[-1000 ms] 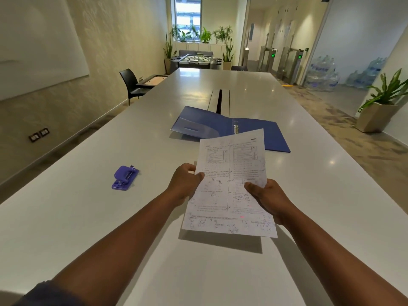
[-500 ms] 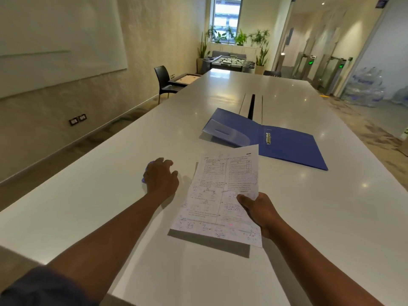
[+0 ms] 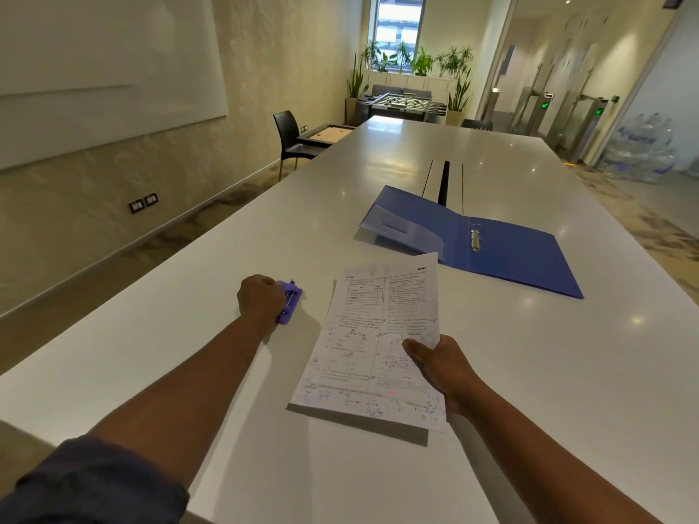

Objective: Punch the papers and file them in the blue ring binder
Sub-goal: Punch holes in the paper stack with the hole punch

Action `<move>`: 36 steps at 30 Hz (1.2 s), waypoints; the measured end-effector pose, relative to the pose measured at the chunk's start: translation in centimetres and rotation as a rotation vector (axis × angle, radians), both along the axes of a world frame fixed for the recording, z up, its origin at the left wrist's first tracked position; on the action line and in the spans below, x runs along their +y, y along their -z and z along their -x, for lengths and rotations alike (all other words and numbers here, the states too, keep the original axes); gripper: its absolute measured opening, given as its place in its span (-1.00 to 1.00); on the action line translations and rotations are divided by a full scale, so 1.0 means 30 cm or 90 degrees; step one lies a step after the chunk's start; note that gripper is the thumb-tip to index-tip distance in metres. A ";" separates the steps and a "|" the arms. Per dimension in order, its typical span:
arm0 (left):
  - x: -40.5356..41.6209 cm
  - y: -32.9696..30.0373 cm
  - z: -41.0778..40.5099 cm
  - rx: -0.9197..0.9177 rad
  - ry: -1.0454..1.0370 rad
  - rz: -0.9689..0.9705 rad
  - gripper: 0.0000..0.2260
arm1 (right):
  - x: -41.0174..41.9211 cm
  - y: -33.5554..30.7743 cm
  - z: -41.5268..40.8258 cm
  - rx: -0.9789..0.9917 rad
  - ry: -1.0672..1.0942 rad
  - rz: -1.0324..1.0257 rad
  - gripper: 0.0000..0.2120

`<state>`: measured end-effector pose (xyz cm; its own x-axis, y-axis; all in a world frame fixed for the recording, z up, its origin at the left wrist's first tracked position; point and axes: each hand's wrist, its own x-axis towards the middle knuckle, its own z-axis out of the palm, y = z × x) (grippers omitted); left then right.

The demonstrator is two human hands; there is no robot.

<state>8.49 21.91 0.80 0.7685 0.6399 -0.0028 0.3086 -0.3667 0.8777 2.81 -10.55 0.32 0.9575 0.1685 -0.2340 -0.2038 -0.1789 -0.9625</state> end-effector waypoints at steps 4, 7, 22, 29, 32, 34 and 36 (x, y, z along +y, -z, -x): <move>-0.069 -0.010 -0.007 -0.020 0.064 0.110 -0.96 | -0.064 -0.014 0.003 -0.002 0.007 -0.007 -0.82; -0.170 -0.017 -0.011 -0.028 0.120 0.180 -0.98 | -0.139 -0.039 0.008 -0.007 0.025 -0.006 -0.82; -0.693 0.006 -0.014 0.087 0.328 0.394 -0.95 | -0.655 -0.119 0.153 0.000 0.141 0.021 -0.81; -0.775 0.036 0.003 0.095 0.380 0.410 -0.93 | -0.714 -0.072 0.170 0.018 0.161 0.018 -0.81; -0.779 0.049 0.007 0.089 0.381 0.413 -0.93 | -0.722 -0.052 0.160 0.020 0.158 0.026 -0.80; -0.777 0.056 0.007 0.082 0.372 0.418 -0.93 | -0.723 -0.042 0.151 0.019 0.152 0.041 -0.81; -0.775 0.059 0.008 0.081 0.367 0.423 -0.94 | -0.723 -0.034 0.139 0.019 0.148 0.049 -0.83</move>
